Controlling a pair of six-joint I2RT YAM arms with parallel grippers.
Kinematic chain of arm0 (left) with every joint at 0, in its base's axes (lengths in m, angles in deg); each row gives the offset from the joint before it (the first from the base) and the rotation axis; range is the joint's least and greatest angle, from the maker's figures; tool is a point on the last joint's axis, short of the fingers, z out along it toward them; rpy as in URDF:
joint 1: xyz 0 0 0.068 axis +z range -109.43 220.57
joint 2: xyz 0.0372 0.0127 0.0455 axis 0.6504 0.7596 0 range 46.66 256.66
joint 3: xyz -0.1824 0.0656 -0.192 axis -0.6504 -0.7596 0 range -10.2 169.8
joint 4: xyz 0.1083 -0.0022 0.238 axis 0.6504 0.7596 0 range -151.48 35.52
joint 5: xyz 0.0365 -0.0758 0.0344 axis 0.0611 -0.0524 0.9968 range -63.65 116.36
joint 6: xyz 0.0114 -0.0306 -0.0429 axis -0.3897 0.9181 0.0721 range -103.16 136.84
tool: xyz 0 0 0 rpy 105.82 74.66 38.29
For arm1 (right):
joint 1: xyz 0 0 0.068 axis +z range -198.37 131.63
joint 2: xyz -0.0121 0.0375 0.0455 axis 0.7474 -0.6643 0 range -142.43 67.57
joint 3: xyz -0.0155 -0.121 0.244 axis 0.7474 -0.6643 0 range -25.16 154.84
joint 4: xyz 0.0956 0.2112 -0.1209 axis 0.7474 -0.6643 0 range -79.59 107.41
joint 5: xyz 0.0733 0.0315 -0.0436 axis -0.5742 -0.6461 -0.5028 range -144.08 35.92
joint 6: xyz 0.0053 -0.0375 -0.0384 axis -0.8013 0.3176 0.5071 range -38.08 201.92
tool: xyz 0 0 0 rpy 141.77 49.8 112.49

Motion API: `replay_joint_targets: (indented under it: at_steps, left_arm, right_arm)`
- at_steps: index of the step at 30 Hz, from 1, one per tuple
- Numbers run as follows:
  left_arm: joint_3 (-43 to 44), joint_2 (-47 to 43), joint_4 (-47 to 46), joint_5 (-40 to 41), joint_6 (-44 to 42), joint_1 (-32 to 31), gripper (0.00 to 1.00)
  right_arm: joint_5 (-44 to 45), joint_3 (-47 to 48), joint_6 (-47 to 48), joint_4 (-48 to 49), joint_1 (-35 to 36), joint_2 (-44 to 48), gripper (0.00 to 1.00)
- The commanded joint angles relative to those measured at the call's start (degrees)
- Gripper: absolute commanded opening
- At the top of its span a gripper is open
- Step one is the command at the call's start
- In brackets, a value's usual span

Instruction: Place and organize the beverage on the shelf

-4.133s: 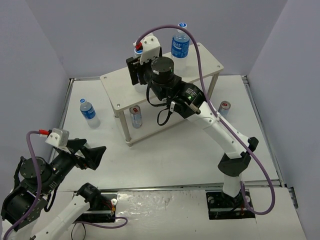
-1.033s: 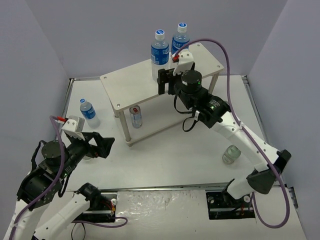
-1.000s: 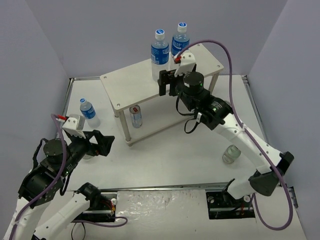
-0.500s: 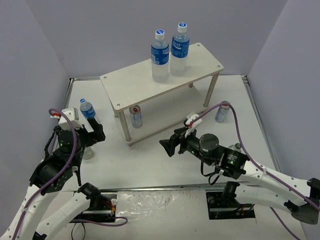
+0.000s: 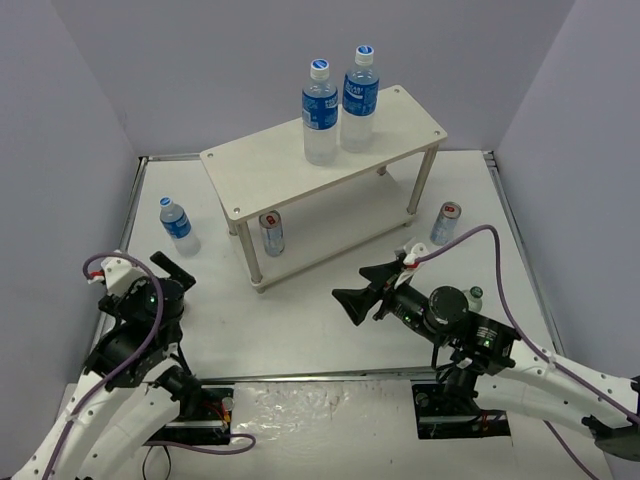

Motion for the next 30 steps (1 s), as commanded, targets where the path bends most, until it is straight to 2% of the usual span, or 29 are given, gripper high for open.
replay_joint_targets:
  at_steps: [1,3,7,10,14,15,18,27,30]
  left_arm:
    - [1.6,4.2,5.6,9.7,11.2,0.3,1.0]
    - [1.4,7.5,7.0,10.4,15.3,0.6,1.0]
    - [0.0,12.4,5.3,9.2,17.2,2.8,1.0]
    - [-1.4,15.1,1.7,6.7,15.3,7.8,1.0]
    - [-3.8,16.6,-2.3,-0.6,11.3,16.6,1.0]
    - [-4.9,16.6,-7.2,-2.7,9.5,18.1,1.0]
    - [-8.4,17.1,-13.6,-9.0,5.3,22.5,1.0]
    - [-12.3,22.6,-20.6,-9.6,4.0,23.2,1.0]
    - [-13.1,24.9,-21.9,-10.6,4.8,23.2,0.91]
  right_arm:
    - [0.9,-0.9,0.0,0.7,0.4,2.9,0.78]
    - [1.6,-0.9,0.1,-0.3,0.4,4.3,0.78]
    - [2.1,-1.0,0.3,-1.1,0.3,6.3,0.78]
    - [2.1,-0.9,0.3,-1.8,0.4,7.1,0.78]
    - [2.0,-0.9,0.2,-2.2,0.4,7.7,0.78]
    - [1.9,-0.9,0.2,-2.3,0.4,7.7,0.78]
    - [2.2,-0.9,0.2,-2.2,0.4,7.5,0.78]
    - [2.2,-0.9,-0.2,-2.2,0.5,7.3,0.78]
    - [2.5,-0.9,-0.1,-2.2,0.4,7.8,0.78]
